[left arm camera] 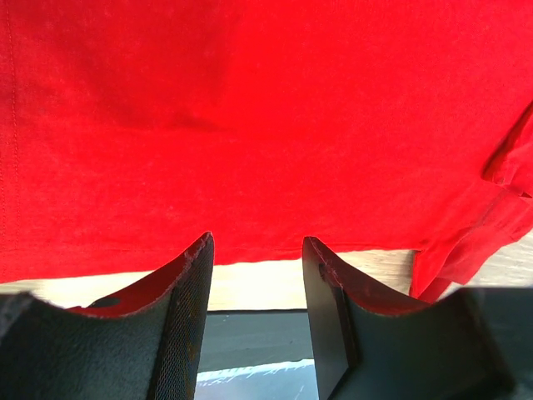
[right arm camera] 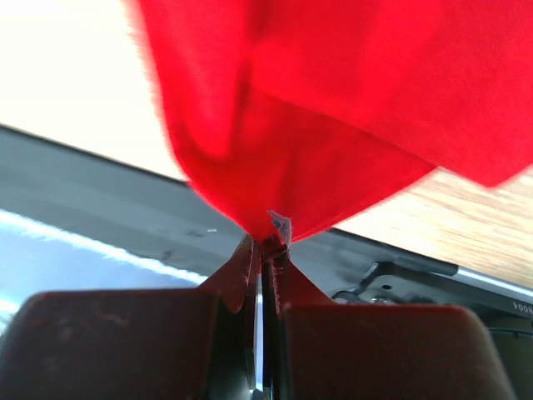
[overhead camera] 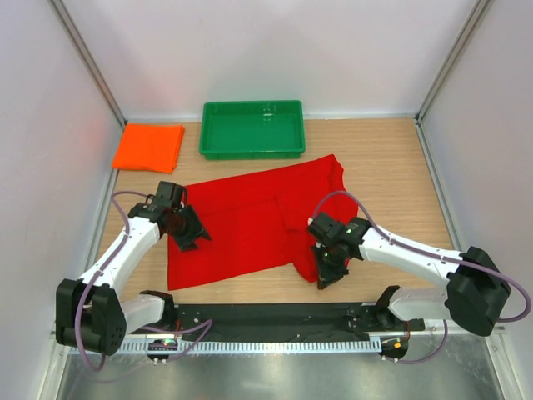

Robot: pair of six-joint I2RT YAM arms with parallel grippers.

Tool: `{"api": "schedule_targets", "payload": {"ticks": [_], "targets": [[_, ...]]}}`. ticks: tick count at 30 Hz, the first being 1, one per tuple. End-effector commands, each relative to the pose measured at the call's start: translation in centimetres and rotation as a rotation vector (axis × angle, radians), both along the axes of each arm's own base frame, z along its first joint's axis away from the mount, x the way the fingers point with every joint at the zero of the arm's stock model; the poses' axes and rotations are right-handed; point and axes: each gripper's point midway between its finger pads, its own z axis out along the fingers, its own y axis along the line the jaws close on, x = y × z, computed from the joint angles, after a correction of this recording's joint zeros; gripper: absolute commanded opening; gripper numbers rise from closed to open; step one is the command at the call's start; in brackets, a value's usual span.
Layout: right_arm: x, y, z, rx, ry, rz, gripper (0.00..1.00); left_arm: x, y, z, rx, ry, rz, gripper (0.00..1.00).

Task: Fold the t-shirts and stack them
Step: Fold the tshirt

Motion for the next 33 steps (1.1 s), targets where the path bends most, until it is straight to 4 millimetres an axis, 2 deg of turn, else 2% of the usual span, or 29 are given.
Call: {"api": "schedule_targets", "payload": {"ticks": [1,3,5,6,7,8,11,12,13,15,16,18,20,22,23,25,26,32,33], "targets": [[2.0,2.6,3.4,0.079,-0.065,0.074,0.01,-0.1,0.1,0.3,0.007,-0.011,0.007,0.49],[3.9,3.9,4.2,0.065,-0.099,0.085,0.01,0.1,0.0,0.4,0.003,-0.018,0.006,0.49],[5.9,4.2,4.4,0.015,-0.152,0.096,0.02,0.2,0.0,0.5,-0.001,-0.022,0.006,0.48],[6.9,4.3,3.5,-0.039,-0.150,0.102,0.04,0.2,-0.2,0.6,-0.007,-0.020,0.005,0.48],[8.6,5.5,4.4,-0.034,-0.198,0.107,0.05,0.4,-0.2,0.8,-0.012,-0.025,0.005,0.48],[10.3,5.4,4.1,-0.084,-0.253,0.123,0.05,0.5,-0.3,0.9,-0.015,-0.029,0.006,0.48],[14.1,7.7,3.5,-0.115,-0.320,0.168,0.06,0.7,-0.4,1.2,-0.021,-0.034,0.007,0.48],[15.6,8.7,4.2,-0.102,-0.355,0.166,0.06,0.8,-0.5,1.2,-0.023,-0.035,0.006,0.48],[16.4,9.1,3.1,-0.131,-0.349,0.179,0.06,0.8,-0.4,1.2,-0.021,-0.036,0.006,0.48],[18.3,10.1,3.3,-0.137,-0.397,0.196,0.05,0.8,-0.5,1.4,-0.020,-0.034,-0.002,0.48],[18.8,10.4,2.4,-0.150,-0.383,0.203,0.05,0.7,-0.4,1.4,-0.015,-0.034,-0.004,0.49],[19.9,11.1,2.6,-0.150,-0.392,0.204,0.11,0.7,-0.3,1.6,-0.010,-0.036,-0.008,0.49],[19.9,11.1,2.5,-0.158,-0.364,0.206,0.30,0.6,-0.2,1.7,-0.002,-0.032,-0.008,0.49],[19.6,11.2,3.1,-0.132,-0.364,0.191,0.37,0.5,-0.1,1.8,-0.002,-0.033,-0.013,0.49],[19.5,11.1,4.3,-0.110,-0.384,0.177,0.41,0.5,-0.1,1.9,0.001,-0.040,-0.015,0.49],[18.6,10.1,4.8,-0.109,-0.381,0.156,0.44,0.2,0.0,1.8,0.006,-0.033,-0.020,0.49],[18.4,9.5,6.5,-0.080,-0.408,0.136,0.45,0.3,0.1,1.9,0.009,-0.040,-0.019,0.49],[14.9,5.5,8.1,-0.031,-0.386,0.030,0.55,0.2,-0.1,1.8,-0.001,-0.036,-0.038,0.48],[14.3,3.9,7.9,-0.028,-0.377,-0.011,0.56,0.1,-0.2,1.7,-0.003,-0.029,-0.042,0.48]]}}
